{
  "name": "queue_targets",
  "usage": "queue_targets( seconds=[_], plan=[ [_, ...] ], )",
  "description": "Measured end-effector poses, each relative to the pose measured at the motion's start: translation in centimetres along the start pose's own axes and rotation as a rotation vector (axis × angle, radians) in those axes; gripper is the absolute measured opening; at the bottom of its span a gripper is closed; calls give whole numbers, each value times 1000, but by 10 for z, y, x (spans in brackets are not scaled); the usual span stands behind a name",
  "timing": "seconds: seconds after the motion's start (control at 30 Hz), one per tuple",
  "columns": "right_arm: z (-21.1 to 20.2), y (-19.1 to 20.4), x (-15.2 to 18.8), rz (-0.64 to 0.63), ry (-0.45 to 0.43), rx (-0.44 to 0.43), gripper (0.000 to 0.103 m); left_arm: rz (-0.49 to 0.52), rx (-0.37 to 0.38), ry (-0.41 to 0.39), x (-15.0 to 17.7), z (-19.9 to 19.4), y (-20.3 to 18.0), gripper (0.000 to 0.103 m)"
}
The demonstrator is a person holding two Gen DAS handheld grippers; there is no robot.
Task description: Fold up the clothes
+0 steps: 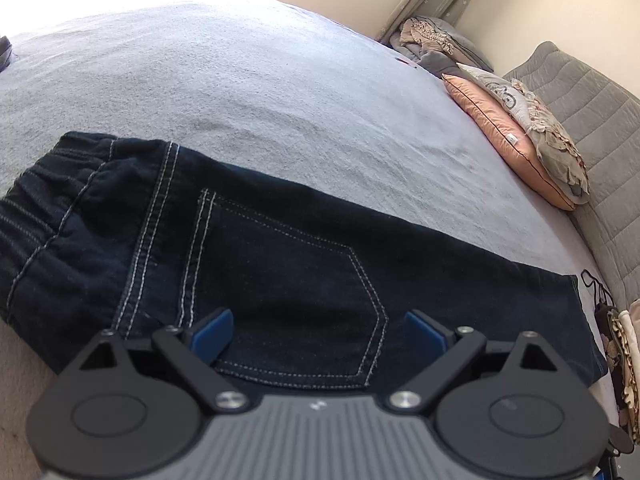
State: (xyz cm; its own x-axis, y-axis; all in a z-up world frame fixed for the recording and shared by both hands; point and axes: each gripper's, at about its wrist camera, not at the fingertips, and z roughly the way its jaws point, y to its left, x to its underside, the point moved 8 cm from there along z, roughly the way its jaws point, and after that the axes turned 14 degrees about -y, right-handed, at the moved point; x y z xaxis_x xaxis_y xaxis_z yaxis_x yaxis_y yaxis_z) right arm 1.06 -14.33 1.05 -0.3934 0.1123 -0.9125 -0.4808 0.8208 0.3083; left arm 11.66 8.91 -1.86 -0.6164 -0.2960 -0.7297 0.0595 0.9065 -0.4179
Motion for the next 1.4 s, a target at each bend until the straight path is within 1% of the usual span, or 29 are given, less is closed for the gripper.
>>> queue_targets(
  seconds=[0.07,0.13,0.17,0.23,0.27,0.3,0.37,0.43,0.53,0.57,0.6,0.63,0.7,0.77,0.83,0.9,1.0,1.07,1.1,1.13,1.2,1.23,1.3,1.33,1.37,1.4],
  plan=[
    [1,-3,-6,28,-27,-19,72,-12,-7,2,-2,3,0,95],
    [6,-11,-7,68,-36,-27,73,2,-14,3,-1,7,-3,98],
    [10,-14,-5,73,-24,-30,74,10,-18,3,-1,9,-5,98],
    [19,-10,7,62,29,-44,76,24,-21,5,-1,10,-6,100],
    [22,-6,14,44,59,-48,76,30,-22,6,-1,10,-7,100],
    [23,-1,18,7,70,-52,77,35,-23,7,-1,11,-7,100],
    [22,10,21,-69,63,-60,79,36,-22,8,-1,11,-7,100],
    [25,12,18,-90,38,-58,79,31,-22,9,-2,11,-6,100],
    [31,4,14,6,-22,-49,80,22,-21,8,-2,10,-5,100],
    [35,2,14,49,-32,-57,83,21,-21,8,-2,10,-5,100],
    [40,1,14,92,-36,-73,90,20,-20,8,-2,10,-4,101],
    [42,3,13,131,-40,-94,93,19,-20,8,-2,10,-4,101],
    [45,9,12,205,-47,-139,103,17,-20,5,-2,11,-4,101],
    [45,15,14,318,-47,-201,103,16,-19,5,-1,11,-4,101],
    [45,17,20,374,-39,-226,103,14,-16,7,-1,11,-3,101],
    [44,17,20,398,-36,-244,103,16,-11,9,-2,11,-3,101],
    [33,17,11,465,-32,-297,103,35,-4,4,-1,12,-3,100],
    [27,19,5,455,-27,-337,103,63,-5,4,0,12,-4,99],
    [27,18,4,447,-11,-349,102,75,-5,7,0,12,-4,99],
    [27,15,5,441,-2,-342,101,84,-5,9,1,13,-5,99],
    [30,9,6,418,8,-303,88,88,1,11,1,13,-4,99],
    [31,6,6,407,13,-284,84,84,5,13,0,13,-3,99],
    [35,9,12,353,18,-236,72,62,10,15,-1,12,-2,99],
    [38,12,15,322,19,-210,69,50,10,16,-2,11,-1,99],
    [40,15,18,292,21,-184,59,42,9,17,-3,9,0,98],
    [40,15,19,270,28,-166,53,40,7,18,-3,5,1,97]
  ],
)
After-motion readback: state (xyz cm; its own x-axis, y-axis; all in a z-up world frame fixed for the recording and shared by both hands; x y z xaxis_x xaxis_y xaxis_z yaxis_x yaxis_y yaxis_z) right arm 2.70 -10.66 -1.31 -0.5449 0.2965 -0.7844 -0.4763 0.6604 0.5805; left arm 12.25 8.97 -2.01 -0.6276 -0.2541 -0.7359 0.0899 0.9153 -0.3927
